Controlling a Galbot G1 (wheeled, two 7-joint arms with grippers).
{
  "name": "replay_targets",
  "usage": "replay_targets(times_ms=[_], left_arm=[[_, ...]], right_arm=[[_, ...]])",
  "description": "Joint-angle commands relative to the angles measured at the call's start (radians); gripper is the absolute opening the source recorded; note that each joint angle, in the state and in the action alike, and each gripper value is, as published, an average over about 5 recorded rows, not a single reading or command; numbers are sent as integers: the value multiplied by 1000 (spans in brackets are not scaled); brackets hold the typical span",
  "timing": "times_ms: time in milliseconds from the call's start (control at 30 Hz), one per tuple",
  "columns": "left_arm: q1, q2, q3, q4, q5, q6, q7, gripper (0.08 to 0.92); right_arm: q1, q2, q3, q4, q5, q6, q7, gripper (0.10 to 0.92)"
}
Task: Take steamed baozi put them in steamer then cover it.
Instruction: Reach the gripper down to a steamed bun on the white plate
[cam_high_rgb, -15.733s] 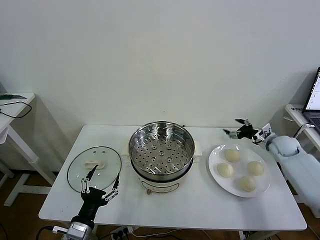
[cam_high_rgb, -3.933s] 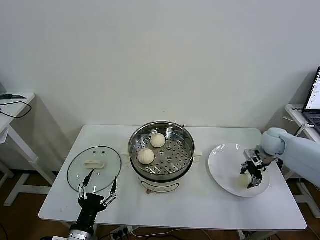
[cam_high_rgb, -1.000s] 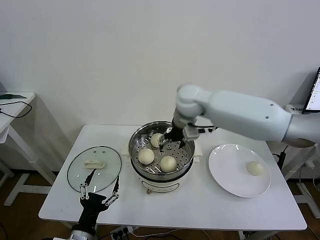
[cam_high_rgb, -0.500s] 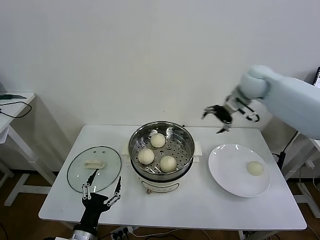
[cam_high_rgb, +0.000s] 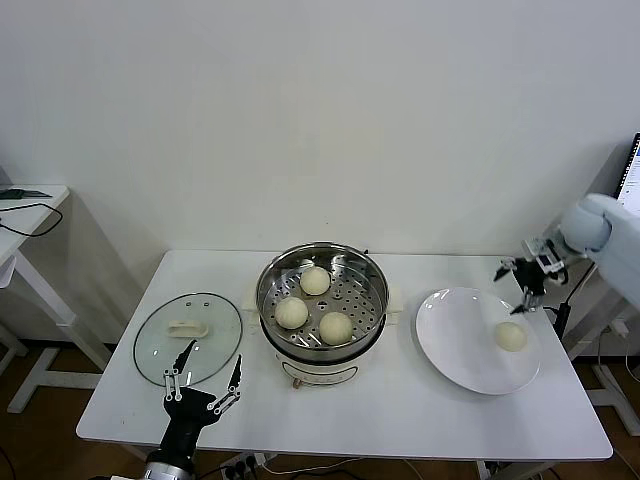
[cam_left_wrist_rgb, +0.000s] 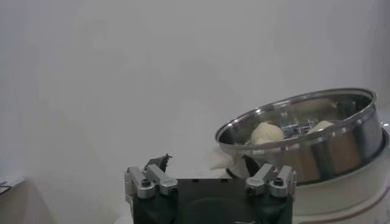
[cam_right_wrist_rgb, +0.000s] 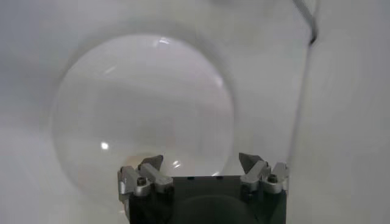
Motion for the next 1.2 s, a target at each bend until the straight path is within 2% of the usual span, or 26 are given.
replay_targets(times_ms=[33, 700, 800, 1033, 1200], left_arm=[[2, -1, -2, 0, 0, -2, 0, 823], [4, -5, -12, 7, 0, -6, 0, 823], [2, -5, -11, 9, 0, -6, 0, 823], [-3, -5, -10, 10, -1, -7, 0, 823], [-7, -3, -9, 10, -2, -7, 0, 823]], right_arm=[[-132, 26, 58, -120, -23, -37, 14, 823], [-136, 127, 59, -200, -54, -30, 23, 821], [-135, 129, 61, -199, -55, -30, 23, 797], [-97, 114, 40, -169, -50, -31, 4, 678], [3, 89, 8, -100, -37, -25, -60, 655]])
